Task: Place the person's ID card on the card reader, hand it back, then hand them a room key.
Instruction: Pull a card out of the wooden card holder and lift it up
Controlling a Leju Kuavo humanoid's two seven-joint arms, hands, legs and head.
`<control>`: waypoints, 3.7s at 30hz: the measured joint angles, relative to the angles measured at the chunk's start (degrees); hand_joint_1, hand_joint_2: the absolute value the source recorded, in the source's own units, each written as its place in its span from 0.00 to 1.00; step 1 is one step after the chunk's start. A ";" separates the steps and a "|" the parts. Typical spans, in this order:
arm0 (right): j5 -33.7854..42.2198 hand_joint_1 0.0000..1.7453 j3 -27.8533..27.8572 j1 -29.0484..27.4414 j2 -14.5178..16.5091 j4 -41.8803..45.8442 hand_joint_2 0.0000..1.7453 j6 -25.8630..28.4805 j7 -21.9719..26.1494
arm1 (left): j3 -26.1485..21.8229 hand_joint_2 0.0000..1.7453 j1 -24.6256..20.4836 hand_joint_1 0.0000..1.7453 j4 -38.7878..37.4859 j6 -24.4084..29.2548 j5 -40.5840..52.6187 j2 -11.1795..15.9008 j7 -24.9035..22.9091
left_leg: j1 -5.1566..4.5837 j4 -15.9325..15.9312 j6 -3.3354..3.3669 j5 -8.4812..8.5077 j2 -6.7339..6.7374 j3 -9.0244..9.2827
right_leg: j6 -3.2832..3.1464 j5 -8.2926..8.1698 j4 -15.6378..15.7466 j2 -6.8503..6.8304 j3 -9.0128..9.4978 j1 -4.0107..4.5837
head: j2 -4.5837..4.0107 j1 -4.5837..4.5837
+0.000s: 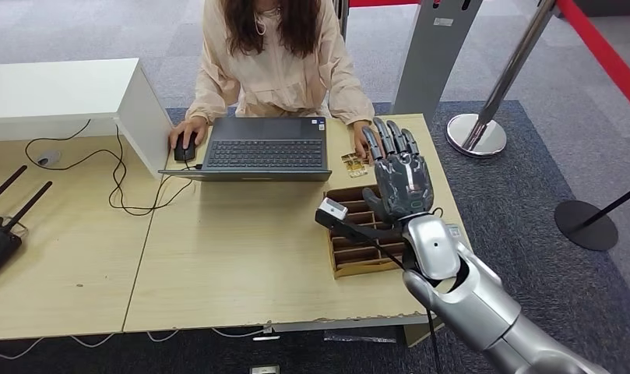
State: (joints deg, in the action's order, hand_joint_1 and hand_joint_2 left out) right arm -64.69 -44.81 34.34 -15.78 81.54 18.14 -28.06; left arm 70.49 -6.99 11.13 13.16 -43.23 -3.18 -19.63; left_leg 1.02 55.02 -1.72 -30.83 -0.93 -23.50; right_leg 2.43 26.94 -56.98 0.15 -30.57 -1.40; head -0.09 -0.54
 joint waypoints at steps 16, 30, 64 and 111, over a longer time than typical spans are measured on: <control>-2.11 0.00 -4.77 2.11 0.25 -6.83 1.00 -3.75 0.33 | 0.04 0.00 -0.04 0.00 0.00 -0.32 -0.16 0.09 0.02 | 0.00 0.00 0.00 0.00 -0.03 -0.02 | 0.00 0.00 0.00 -0.02 0.00 0.00 | 0.00 0.00; -3.55 0.10 -6.74 3.15 -0.07 -9.91 1.00 -5.92 0.26 | 0.04 0.00 -0.01 0.00 0.00 -0.30 -0.93 0.13 0.26 | 0.00 0.00 0.00 0.00 -0.03 0.04 | 0.00 0.00 0.00 -0.01 -0.01 0.00 | 0.00 0.00; -5.21 0.29 -6.46 4.57 -3.46 -10.13 1.00 -10.30 -0.83 | 0.04 0.00 0.05 0.00 0.00 0.63 -1.01 0.14 0.85 | -0.01 0.01 0.00 0.00 -0.02 0.06 | 0.00 0.00 0.00 -0.01 0.00 0.00 | 0.00 0.00; -3.24 0.33 -6.42 2.25 -5.95 -11.82 1.00 -8.83 -0.48 | 0.04 0.00 0.08 0.00 0.00 0.98 -1.20 0.14 1.90 | -0.01 0.01 0.00 0.00 -0.02 0.07 | 0.00 0.00 0.01 -0.01 0.00 0.00 | 0.00 0.01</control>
State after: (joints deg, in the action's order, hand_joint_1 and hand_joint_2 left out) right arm -67.93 -51.23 36.59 -21.73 69.72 9.31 -28.55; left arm 70.53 -6.90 11.13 14.14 -44.44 -3.04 -17.73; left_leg 1.01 55.04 -1.72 -30.83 -0.94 -23.43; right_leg 2.44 26.94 -56.97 0.14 -30.56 -1.40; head -0.09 -0.54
